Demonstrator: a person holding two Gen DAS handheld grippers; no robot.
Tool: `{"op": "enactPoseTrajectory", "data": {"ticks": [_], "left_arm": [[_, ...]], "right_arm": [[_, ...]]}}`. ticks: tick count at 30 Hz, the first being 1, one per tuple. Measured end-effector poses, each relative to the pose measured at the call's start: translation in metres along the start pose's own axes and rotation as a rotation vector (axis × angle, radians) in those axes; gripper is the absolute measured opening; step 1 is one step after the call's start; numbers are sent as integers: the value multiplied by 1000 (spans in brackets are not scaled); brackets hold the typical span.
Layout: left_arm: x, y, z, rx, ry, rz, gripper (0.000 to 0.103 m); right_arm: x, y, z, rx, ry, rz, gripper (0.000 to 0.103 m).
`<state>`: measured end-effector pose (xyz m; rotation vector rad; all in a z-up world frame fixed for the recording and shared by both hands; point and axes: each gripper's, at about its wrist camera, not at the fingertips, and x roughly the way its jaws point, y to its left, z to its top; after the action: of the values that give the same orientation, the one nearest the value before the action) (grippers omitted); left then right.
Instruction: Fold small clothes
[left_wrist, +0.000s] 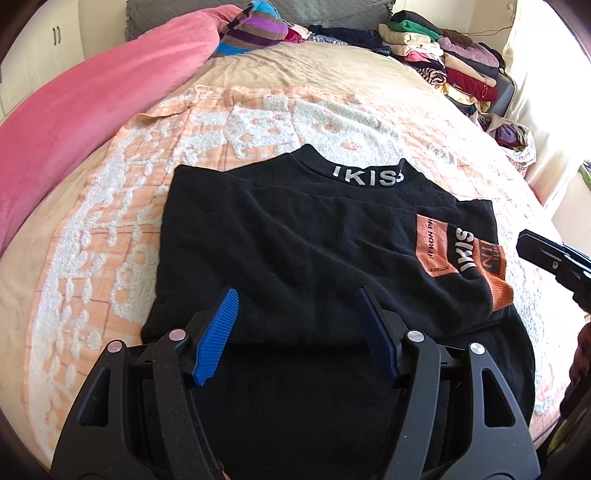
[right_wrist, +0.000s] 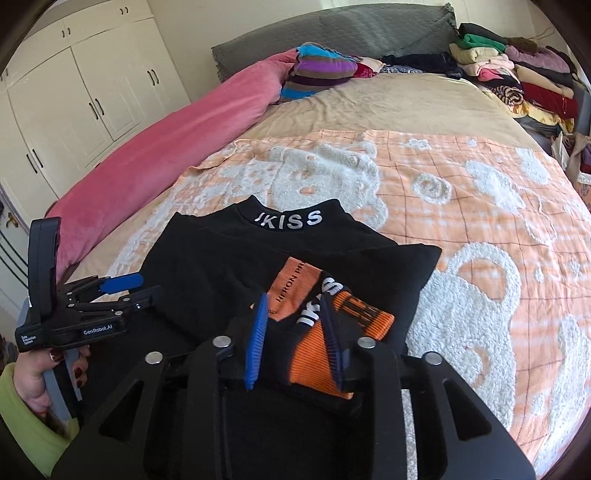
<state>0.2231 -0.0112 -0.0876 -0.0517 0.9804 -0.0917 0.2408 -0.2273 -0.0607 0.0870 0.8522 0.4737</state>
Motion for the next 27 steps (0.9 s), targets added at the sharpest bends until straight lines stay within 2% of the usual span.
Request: {"op": "enactPoseTrajectory", "data": {"ticks": [6, 10, 12, 13, 18, 24, 25, 27], "left_arm": [[19, -9, -5, 34, 39, 6, 60], [30, -14, -12, 76, 51, 43, 60], [30, -16, -13, 93, 44, 57, 61], [31, -16, -14, 98, 44, 56, 61], [31, -11, -13, 83, 49, 31, 61], [30, -12, -15, 89, 35, 29, 61], [28, -11, -15, 79, 28, 21, 61], [23, -9, -14, 65, 21, 8, 61]], "right_arm": [[22, 3, -7, -17, 45, -7, 44], [42, 0, -15, -13, 108, -14, 45], [54, -6, -23, 7, 166, -39, 59], [60, -11, -28, 28, 190, -51, 59], [60, -11, -31, 17, 188, -54, 59], [57, -19, -27, 70, 182, -8, 59], [56, -19, -26, 72, 182, 0, 61], [51, -18, -22, 73, 166, 10, 71]]}}
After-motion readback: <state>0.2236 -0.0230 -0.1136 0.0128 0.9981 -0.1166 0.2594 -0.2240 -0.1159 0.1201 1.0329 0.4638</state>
